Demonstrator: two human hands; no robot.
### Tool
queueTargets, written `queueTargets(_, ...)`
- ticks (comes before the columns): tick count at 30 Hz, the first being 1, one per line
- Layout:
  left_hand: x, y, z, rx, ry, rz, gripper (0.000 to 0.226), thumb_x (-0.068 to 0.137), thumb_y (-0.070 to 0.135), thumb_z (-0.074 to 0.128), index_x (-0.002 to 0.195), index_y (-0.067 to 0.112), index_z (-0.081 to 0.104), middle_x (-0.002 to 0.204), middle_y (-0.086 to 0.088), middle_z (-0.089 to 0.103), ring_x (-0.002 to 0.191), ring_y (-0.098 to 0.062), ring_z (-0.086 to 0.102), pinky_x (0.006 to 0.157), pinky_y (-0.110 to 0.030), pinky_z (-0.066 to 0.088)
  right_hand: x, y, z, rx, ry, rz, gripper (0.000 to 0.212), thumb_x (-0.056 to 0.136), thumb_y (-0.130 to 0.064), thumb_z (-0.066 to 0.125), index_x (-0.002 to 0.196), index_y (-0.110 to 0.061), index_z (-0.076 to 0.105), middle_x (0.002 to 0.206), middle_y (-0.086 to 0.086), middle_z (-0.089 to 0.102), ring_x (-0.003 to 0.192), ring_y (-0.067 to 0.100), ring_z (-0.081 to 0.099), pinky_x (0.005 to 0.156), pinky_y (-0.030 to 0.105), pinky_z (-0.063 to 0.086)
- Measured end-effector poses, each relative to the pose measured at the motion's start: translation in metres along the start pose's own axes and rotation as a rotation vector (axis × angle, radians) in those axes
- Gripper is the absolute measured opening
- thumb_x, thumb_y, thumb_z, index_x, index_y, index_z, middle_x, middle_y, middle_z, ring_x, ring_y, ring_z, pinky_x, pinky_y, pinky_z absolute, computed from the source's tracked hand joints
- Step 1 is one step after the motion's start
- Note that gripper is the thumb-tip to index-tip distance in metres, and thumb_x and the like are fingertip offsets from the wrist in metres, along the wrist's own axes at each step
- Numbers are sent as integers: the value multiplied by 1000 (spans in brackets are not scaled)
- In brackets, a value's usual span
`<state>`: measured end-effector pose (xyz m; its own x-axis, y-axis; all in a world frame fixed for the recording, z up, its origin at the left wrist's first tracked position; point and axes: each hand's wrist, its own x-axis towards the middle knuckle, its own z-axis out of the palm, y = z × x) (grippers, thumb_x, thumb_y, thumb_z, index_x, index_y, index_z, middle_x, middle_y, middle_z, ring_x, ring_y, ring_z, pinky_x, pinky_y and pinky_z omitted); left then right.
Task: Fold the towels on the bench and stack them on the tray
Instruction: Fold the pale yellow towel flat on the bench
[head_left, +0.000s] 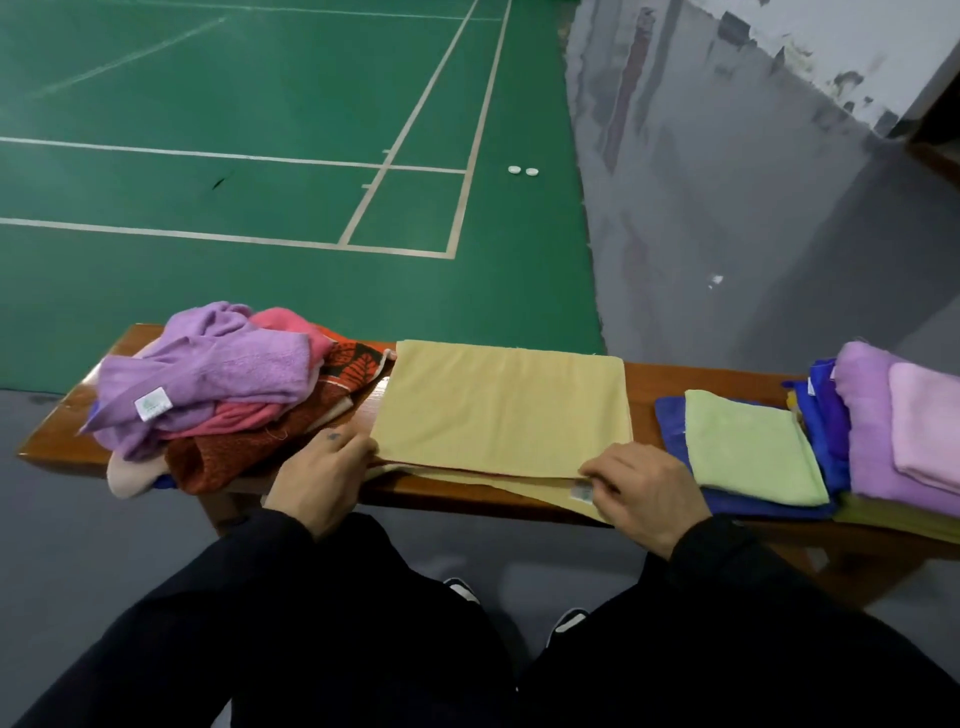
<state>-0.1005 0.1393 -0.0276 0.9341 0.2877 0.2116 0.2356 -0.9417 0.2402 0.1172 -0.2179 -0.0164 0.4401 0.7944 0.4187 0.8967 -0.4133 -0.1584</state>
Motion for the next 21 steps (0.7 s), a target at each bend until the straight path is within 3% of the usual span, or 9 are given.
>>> queueTargets(2,0,1,8,8,-4,-38,16,92,32,56,105,24,60,105,-3,62,98,-31,62,70,-43,58,-7,1,10,-22,-54,-26,18,90,-28,55,95,-21,71,87,-3,67,74,21,63,62,39,56)
queueTargets(5,-5,13,8,49,170,1,27,86,21,55,110,13,66,117,-11,63,101,-36,59,83,-49,52,-13,-1,13,-43,-31,-33,22,85,-22,64,105,-19,71,98,1,66,85,23,62,71,40,55)
queueTargets(7,-13,27,6,79,272,180,22,80,13,62,100,11,70,108,-11,65,91,-35,59,76,-47,48,-19,-8,12,-53,26,-102,17,84,-19,68,100,-16,72,97,3,65,83,24,60,70,39,51)
queueTargets(10,-19,42,14,120,158,409,15,85,17,63,96,13,72,98,-6,66,81,-31,60,68,-44,48,-25,-17,16,-66,-26,-195,9,87,-21,66,93,-16,69,89,2,63,73,24,55,62,38,47)
queueTargets(14,-10,39,31,144,132,268,22,91,21,62,110,15,72,113,-3,67,100,-30,62,78,-43,51,-32,-16,28,-54,-84,-77,23,87,-27,64,106,-16,71,99,2,65,80,23,59,65,36,54)
queueTargets(19,-4,32,39,148,98,224,26,93,19,64,118,15,68,116,-5,67,97,-32,62,76,-44,54,-30,-13,26,-8,-88,-12,21,81,-13,79,101,-15,73,95,1,66,77,21,62,60,34,57)
queueTargets(21,-1,31,39,186,112,239,22,92,18,66,114,14,69,111,-7,67,92,-34,61,74,-44,51,-27,-14,23,20,-107,8,16,83,-14,76,98,-16,72,94,-1,65,78,18,61,62,31,56)
